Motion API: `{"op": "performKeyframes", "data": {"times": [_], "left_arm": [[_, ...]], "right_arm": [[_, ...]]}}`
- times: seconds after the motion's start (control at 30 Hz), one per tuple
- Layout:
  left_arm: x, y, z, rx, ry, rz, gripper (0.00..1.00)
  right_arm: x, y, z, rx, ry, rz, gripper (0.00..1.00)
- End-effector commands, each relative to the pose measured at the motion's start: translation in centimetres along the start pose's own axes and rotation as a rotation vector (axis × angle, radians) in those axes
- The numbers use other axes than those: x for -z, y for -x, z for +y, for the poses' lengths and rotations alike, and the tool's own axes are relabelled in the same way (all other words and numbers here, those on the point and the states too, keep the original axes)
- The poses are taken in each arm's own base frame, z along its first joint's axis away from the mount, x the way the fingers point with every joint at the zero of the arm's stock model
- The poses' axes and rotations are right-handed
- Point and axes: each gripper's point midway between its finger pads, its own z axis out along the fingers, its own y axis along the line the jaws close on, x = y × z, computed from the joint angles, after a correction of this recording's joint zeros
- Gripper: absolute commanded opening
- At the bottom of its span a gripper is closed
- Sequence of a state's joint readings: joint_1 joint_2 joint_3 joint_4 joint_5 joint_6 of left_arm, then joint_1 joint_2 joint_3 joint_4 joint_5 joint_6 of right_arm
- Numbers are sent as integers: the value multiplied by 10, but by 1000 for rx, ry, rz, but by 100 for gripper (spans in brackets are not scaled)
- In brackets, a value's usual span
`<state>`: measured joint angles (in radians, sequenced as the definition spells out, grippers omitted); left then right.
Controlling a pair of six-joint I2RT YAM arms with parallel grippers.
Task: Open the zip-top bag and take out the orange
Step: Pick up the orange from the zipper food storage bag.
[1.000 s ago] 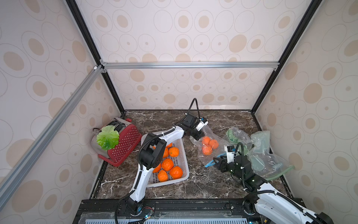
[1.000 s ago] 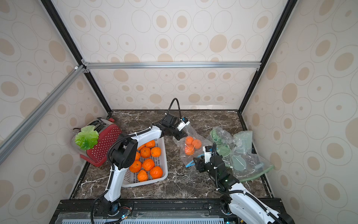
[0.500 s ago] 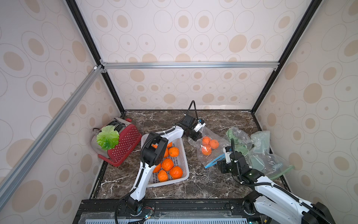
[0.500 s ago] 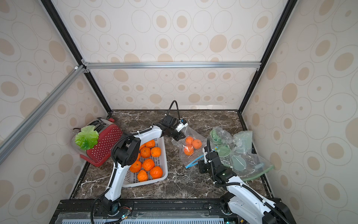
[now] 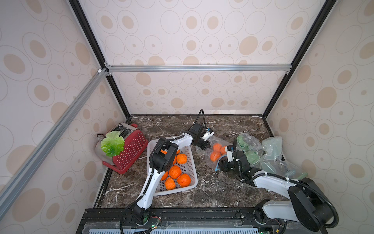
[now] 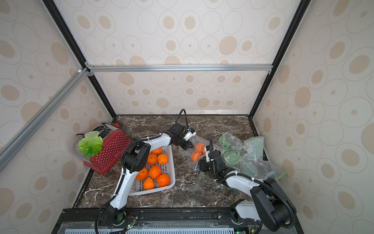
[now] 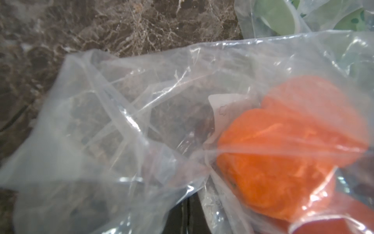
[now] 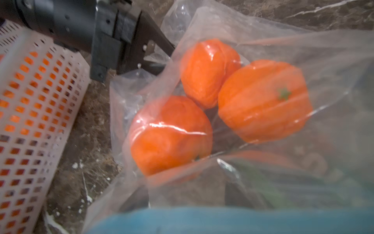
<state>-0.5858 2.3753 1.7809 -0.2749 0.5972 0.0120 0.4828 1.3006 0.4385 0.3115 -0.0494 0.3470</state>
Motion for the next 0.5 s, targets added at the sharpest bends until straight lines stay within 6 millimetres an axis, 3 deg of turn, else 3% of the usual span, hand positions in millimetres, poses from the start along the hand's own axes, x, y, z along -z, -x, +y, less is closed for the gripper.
{"op": "performKeyframes", "data": {"times": [0.0, 0.23, 0.47], "left_arm": [[-2, -7, -5, 5, -12, 26, 0], [-9, -9, -18, -2, -55, 27, 0], [-11, -12, -29, 12, -87, 20, 0]], "right_arm": [[-7, 23, 13, 29, 54, -67, 78], [-28, 22, 28, 7, 136, -27, 90], [-53, 9, 38, -32, 187, 77, 89]]}}
